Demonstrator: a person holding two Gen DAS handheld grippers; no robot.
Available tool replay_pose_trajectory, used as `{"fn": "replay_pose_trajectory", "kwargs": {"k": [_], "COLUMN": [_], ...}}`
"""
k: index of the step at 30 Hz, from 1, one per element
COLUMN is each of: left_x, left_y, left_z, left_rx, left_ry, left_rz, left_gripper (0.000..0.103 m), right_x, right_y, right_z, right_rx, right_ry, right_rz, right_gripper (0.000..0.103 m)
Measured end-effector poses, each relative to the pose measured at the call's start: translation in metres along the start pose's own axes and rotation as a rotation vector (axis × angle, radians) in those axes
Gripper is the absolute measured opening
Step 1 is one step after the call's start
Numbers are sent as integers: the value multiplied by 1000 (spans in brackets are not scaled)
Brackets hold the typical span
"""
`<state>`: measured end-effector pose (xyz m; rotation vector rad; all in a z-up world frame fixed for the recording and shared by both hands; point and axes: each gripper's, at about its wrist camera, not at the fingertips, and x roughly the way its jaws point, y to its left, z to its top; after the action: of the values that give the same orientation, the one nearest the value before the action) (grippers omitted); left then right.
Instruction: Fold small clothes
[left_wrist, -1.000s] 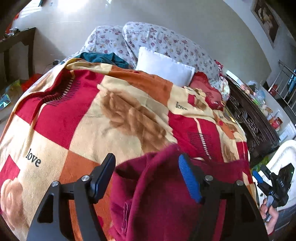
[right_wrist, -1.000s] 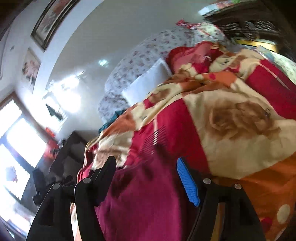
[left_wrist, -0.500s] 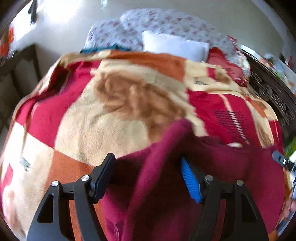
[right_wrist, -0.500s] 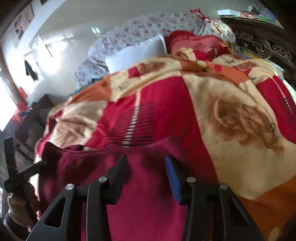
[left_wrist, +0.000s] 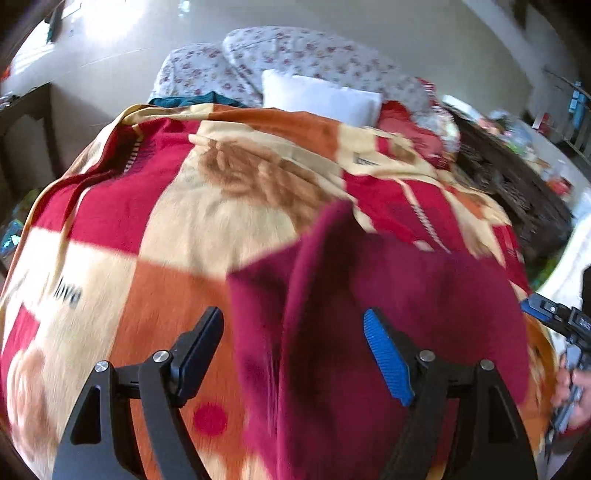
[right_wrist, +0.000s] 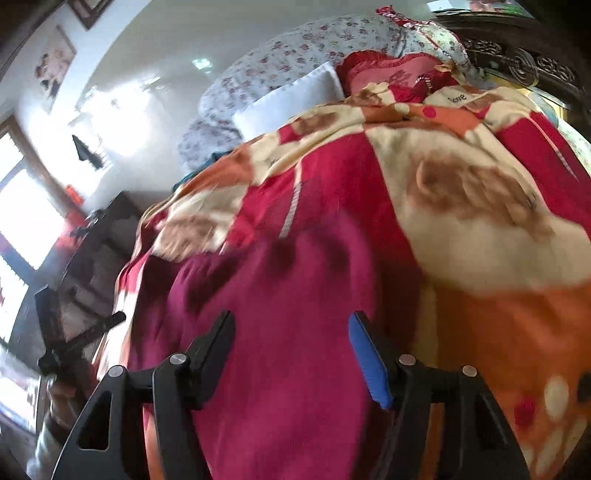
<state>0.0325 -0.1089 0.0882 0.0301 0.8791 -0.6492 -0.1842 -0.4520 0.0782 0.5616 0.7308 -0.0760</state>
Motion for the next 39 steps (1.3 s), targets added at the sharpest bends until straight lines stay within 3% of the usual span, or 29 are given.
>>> {"fn": "replay_pose_trajectory", "kwargs": {"k": [5, 11, 12, 13, 14, 15, 16, 18, 22, 24, 26, 30, 32, 34, 36, 39], "left_x": [-33, -22, -19, -15, -11, -6, -4, -7, -17, -11, -7, -24, -35, -45, -45, -31], "left_y": [7, 6, 5, 3, 0, -3, -4, -4, 6, 12, 13, 13, 10, 4, -2, -12], "left_z": [-62, -105, -107, -108, -107, -106, -105, -103, -102, -107, -111, -101, -91, -77, -59, -32], "left_rx": [54, 91, 88, 90, 101, 114, 111, 94, 91, 72, 57, 47, 78, 109, 113, 85], "left_ry": [48, 109, 113, 124, 138, 158, 177, 175, 157, 173, 174, 155, 115, 64, 29, 8], "left_rz": [-3, 2, -4, -16, -23, -32, -55, -62, -75, -76, -77, -55, -32, 6, 28, 38], "left_gripper": [83, 83, 82, 74, 64, 44, 33, 26, 19, 19, 19, 24, 29, 46, 51, 59], "right_x": [-29, -24, -19, -13, -8, -7, -8, -17, -31, -19, -15, -41, -49, -48, -35, -6], "right_y": [0, -9, -11, -11, -11, -11, -12, -11, -3, -8, -13, -9, -1, 9, 21, 37], "right_z": [-60, -102, -105, -106, -106, -105, -103, -99, -99, -104, -106, -94, -86, -75, -62, -42], "right_rx": [-40, -16, -11, -18, -37, -48, -45, -50, -126, -135, -105, -64, -73, -83, -110, -135], "right_ry": [42, 83, 88, 98, 106, 94, 87, 77, 63, 97, 104, 25, -7, -24, -26, -10], "right_rz": [-40, -54, -61, -68, -101, -115, -111, -91, -144, -197, -179, -171, -159, -135, -117, -98], "right_gripper": [69, 68, 64, 45, 32, 26, 18, 15, 11, 8, 8, 10, 12, 19, 26, 27]}}
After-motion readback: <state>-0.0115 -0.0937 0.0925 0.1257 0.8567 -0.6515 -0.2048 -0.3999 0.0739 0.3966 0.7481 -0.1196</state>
